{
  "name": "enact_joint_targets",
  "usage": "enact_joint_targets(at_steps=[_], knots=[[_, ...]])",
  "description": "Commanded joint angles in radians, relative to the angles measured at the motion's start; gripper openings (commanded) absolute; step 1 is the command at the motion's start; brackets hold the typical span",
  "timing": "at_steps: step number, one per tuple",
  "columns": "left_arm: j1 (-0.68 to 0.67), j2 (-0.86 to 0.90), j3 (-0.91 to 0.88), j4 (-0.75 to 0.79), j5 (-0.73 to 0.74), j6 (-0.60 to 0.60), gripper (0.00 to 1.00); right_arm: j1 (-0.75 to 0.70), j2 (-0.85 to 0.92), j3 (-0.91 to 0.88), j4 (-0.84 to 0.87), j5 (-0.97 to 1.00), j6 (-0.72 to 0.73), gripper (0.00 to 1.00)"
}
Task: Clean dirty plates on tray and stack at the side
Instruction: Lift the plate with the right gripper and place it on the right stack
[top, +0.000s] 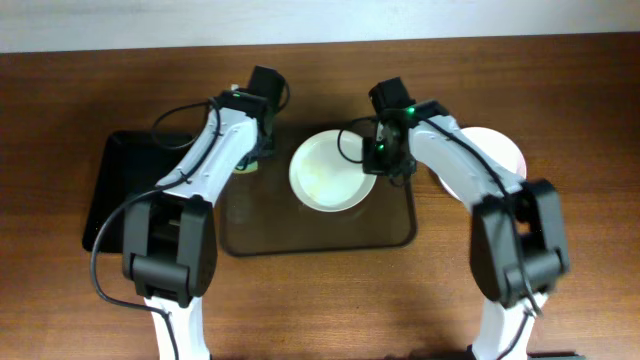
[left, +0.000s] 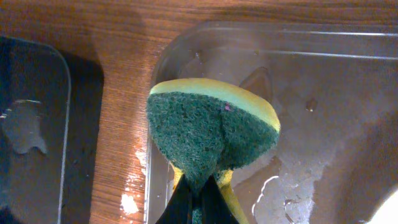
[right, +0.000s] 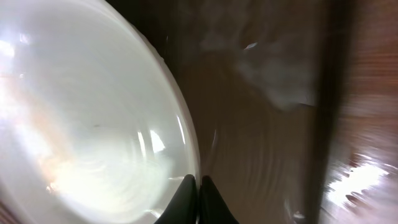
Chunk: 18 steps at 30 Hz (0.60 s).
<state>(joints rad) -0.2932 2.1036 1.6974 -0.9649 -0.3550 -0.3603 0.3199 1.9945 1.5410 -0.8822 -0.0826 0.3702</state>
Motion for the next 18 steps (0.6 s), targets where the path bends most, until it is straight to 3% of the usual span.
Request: enact_joint_targets(at_steps=[1, 12, 18], knots=[[0.035, -0.023, 0.014, 0.002, 0.091, -0.013, 0.01, 0.029, -0.152, 0.011, -0.032, 0.19, -0.011, 0.04], [0.039, -0.023, 0.014, 0.004, 0.09, -0.013, 0.01, 0.095, 0.019, 0.008, -0.026, 0.149, 0.011, 0.05], [0.038, -0.023, 0.014, 0.006, 0.09, -0.013, 0.01, 0.091, 0.139, 0.008, 0.045, 0.026, 0.066, 0.3]])
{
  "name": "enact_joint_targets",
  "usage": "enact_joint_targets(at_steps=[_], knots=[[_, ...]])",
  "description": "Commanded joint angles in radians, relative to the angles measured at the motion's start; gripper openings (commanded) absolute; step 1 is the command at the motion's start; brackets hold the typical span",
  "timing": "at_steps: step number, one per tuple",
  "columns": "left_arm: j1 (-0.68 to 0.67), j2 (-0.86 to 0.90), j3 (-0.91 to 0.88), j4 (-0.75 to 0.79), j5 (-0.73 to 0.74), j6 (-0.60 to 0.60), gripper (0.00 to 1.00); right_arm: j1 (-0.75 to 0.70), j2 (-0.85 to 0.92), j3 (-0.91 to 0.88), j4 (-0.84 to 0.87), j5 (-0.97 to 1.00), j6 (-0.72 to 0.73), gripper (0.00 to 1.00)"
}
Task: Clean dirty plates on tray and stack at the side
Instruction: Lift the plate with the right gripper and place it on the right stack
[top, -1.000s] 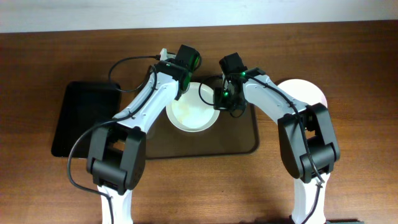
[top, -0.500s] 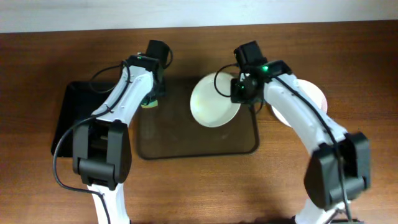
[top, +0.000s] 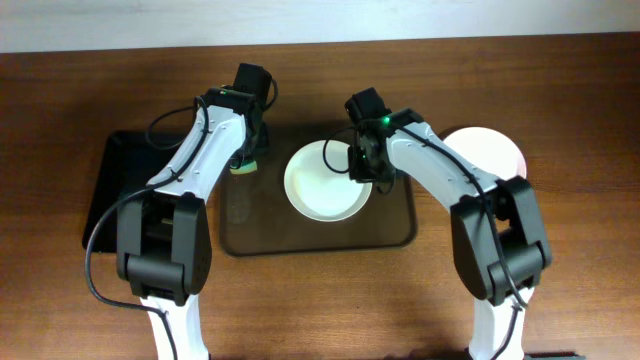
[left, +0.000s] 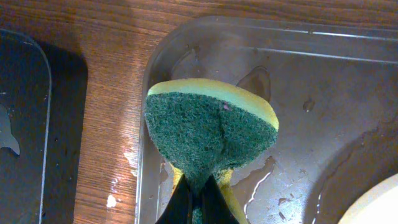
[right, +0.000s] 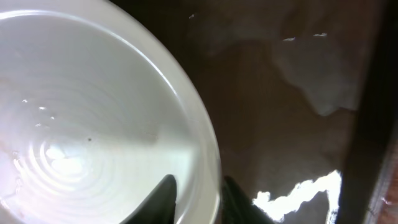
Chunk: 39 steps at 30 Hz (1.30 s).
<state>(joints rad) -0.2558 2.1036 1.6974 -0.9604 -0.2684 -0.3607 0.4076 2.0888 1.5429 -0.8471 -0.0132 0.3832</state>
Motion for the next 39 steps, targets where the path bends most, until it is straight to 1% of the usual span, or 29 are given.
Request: enact_joint_targets(at_steps=[1, 4, 6, 7, 8, 11, 13, 14, 16, 18, 20, 21, 22, 23, 24, 28, 29, 34, 37, 39], knots=[[0.001, -0.023, 0.014, 0.002, 0.004, -0.013, 0.01, 0.003, 0.057, 0.006, 0.01, -0.043, 0.071, 0.32], [0.001, -0.023, 0.014, 0.002, 0.004, -0.013, 0.01, 0.003, 0.083, 0.006, 0.014, -0.047, 0.083, 0.41], [0.001, -0.023, 0.014, 0.002, 0.004, -0.013, 0.01, 0.003, 0.092, 0.006, 0.014, -0.062, 0.097, 0.42], [0.001, -0.023, 0.014, 0.002, 0.004, -0.013, 0.01, 0.003, 0.094, 0.006, 0.015, -0.067, 0.097, 0.26], [0.001, -0.023, 0.014, 0.002, 0.004, -0.013, 0.01, 0.003, 0.094, 0.006, 0.018, -0.087, 0.097, 0.04], [0.001, -0.023, 0.014, 0.005, 0.004, -0.013, 0.01, -0.003, 0.086, 0.009, 0.017, -0.088, 0.096, 0.04], [0.001, -0.023, 0.014, 0.005, 0.003, -0.013, 0.01, -0.027, 0.013, 0.021, 0.005, -0.067, 0.042, 0.04], [0.001, -0.023, 0.014, 0.005, 0.004, -0.013, 0.01, -0.029, -0.028, 0.021, 0.002, -0.027, 0.04, 0.04], [0.001, -0.023, 0.014, 0.005, 0.004, -0.013, 0.01, -0.024, -0.133, 0.021, -0.022, 0.114, 0.04, 0.04], [0.001, -0.023, 0.014, 0.006, 0.004, -0.013, 0.01, -0.004, -0.24, 0.021, -0.067, 0.306, 0.043, 0.04], [0.001, -0.023, 0.014, 0.008, 0.004, -0.013, 0.01, 0.025, -0.299, 0.021, -0.105, 0.471, 0.044, 0.04], [0.001, -0.023, 0.014, 0.009, 0.004, -0.013, 0.01, 0.05, -0.32, 0.021, -0.132, 0.583, 0.053, 0.04], [0.001, -0.023, 0.014, 0.01, 0.004, -0.013, 0.01, 0.082, -0.327, 0.021, -0.166, 0.71, 0.093, 0.04], [0.001, -0.023, 0.014, 0.012, 0.004, -0.013, 0.01, 0.101, -0.328, 0.021, -0.182, 0.764, 0.105, 0.04], [0.001, -0.023, 0.013, 0.017, 0.004, -0.013, 0.01, 0.14, -0.327, 0.021, -0.212, 0.858, 0.139, 0.04], [0.001, -0.023, 0.013, 0.025, 0.004, -0.013, 0.01, 0.271, -0.327, 0.021, -0.306, 1.115, 0.285, 0.04], [0.001, -0.023, 0.013, 0.025, 0.004, -0.013, 0.01, 0.3, -0.327, 0.021, -0.327, 1.168, 0.312, 0.04], [0.001, -0.023, 0.013, 0.029, 0.004, -0.013, 0.01, 0.403, -0.327, 0.021, -0.343, 1.366, 0.314, 0.04], [0.001, -0.023, 0.013, 0.029, 0.004, -0.013, 0.01, 0.43, -0.327, 0.021, -0.343, 1.437, 0.314, 0.04], [0.001, -0.023, 0.013, 0.029, 0.004, -0.013, 0.01, 0.431, -0.327, 0.021, -0.344, 1.439, 0.314, 0.04]])
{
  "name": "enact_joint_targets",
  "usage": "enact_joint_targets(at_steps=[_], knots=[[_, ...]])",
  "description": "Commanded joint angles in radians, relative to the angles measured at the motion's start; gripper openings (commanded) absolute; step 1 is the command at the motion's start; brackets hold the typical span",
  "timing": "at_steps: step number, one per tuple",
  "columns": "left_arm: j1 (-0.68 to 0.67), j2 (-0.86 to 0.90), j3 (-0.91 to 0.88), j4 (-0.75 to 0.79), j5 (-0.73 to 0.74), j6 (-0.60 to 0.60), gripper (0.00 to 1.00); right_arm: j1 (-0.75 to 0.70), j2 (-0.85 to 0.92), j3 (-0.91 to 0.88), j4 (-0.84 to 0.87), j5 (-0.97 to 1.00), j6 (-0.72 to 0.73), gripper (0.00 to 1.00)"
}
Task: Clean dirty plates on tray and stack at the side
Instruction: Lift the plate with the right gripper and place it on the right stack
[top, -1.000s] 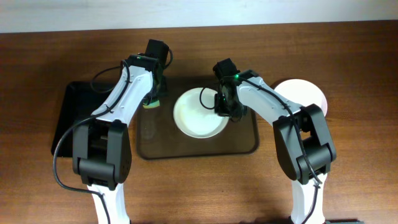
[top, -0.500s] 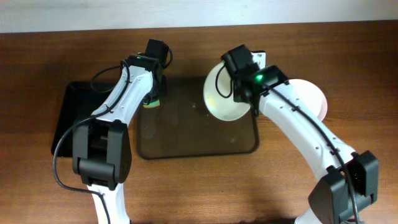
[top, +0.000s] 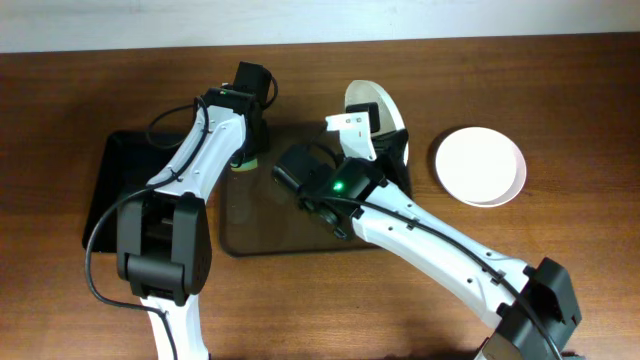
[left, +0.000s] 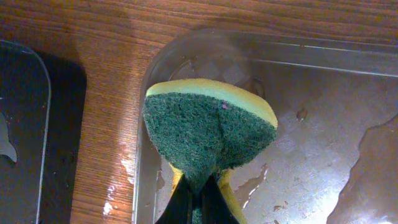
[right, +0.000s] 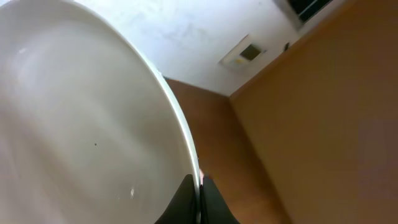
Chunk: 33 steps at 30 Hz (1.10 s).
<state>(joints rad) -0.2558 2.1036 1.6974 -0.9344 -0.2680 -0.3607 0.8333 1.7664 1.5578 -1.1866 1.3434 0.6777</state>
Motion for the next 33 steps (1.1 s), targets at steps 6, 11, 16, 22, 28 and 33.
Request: enact_joint_targets(at_steps=[6, 11, 16, 22, 28, 33], knots=[[0.001, -0.023, 0.013, 0.003, 0.003, -0.013, 0.01, 0.003, -0.005, 0.006, -0.003, 0.054, 0.02, 0.04], [0.001, -0.023, 0.013, 0.003, 0.004, -0.013, 0.01, -0.097, -0.006, 0.006, 0.005, -0.301, 0.065, 0.04], [0.001, -0.023, 0.013, 0.003, 0.004, -0.013, 0.01, -0.355, -0.01, 0.006, 0.072, -0.837, -0.047, 0.04], [0.001, -0.023, 0.013, 0.002, 0.004, -0.013, 0.01, -0.725, -0.01, 0.006, 0.18, -1.337, -0.234, 0.04], [0.001, -0.023, 0.013, 0.004, 0.004, -0.013, 0.01, -1.044, -0.009, -0.036, 0.188, -1.332, -0.263, 0.04], [0.001, -0.023, 0.013, 0.006, 0.003, -0.013, 0.01, -1.169, -0.008, -0.213, 0.342, -1.332, -0.263, 0.04]])
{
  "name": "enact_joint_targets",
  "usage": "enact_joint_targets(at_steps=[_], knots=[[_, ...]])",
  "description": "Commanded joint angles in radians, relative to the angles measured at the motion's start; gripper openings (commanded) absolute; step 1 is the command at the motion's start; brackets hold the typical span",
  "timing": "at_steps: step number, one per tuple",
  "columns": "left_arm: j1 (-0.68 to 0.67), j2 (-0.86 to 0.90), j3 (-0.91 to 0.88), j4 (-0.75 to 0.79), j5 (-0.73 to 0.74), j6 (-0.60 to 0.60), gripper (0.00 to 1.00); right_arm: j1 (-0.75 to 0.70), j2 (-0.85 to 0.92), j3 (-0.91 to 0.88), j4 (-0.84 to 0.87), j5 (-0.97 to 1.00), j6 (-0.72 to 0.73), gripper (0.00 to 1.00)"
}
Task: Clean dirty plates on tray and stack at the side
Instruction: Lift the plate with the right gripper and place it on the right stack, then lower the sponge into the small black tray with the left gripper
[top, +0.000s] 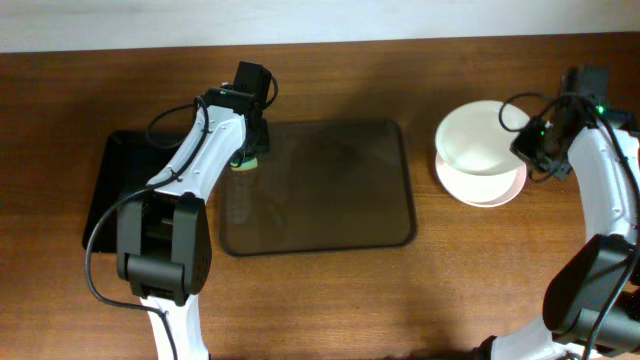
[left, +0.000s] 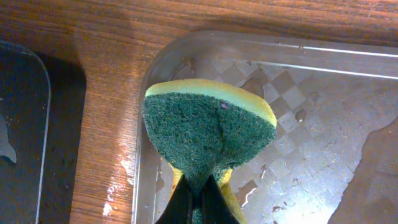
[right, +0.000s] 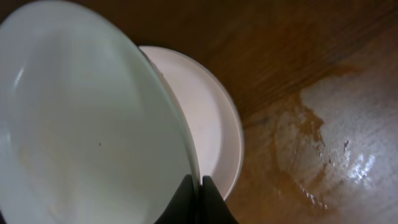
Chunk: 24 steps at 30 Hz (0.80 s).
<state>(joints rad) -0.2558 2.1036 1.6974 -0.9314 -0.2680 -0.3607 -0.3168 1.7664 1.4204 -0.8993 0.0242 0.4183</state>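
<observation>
My right gripper (top: 535, 148) (right: 196, 186) is shut on the rim of a white plate (top: 476, 138) (right: 87, 118), held just above a second white plate (top: 492, 180) (right: 214, 124) on the table at the right. The clear tray (top: 318, 185) in the middle holds no plates, only water. At the tray's upper left corner (left: 186, 56) my left gripper (top: 247, 150) (left: 199, 193) is shut on a green and yellow sponge (top: 246, 160) (left: 208, 134).
A black tray (top: 110, 185) (left: 22, 124) lies left of the clear one. Wet patches show on the wood beside the plates (right: 323, 137) and by the clear tray's left edge (left: 121, 180).
My right gripper held the plate upright over the tray's far edge; now it holds it flat over the white plate at the right. The left gripper and sponge have not moved.
The plate lay in the tray with my right gripper shut on its rim. Then the gripper stood open at that rim. Later it gripped the plate tilted up above the tray's back edge. Now the plate hangs over the right-hand plate and the tray has none.
</observation>
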Motion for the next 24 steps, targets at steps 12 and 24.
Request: enact_joint_targets(at_steps=[12, 24], knots=[[0.001, -0.024, 0.017, 0.011, 0.003, -0.013, 0.01, 0.004, -0.016, -0.215, 0.124, -0.014, -0.036, 0.76], [0.218, -0.368, 0.072, -0.283, -0.125, -0.011, 0.01, 0.163, -0.3, -0.121, 0.014, -0.017, -0.041, 0.98]])
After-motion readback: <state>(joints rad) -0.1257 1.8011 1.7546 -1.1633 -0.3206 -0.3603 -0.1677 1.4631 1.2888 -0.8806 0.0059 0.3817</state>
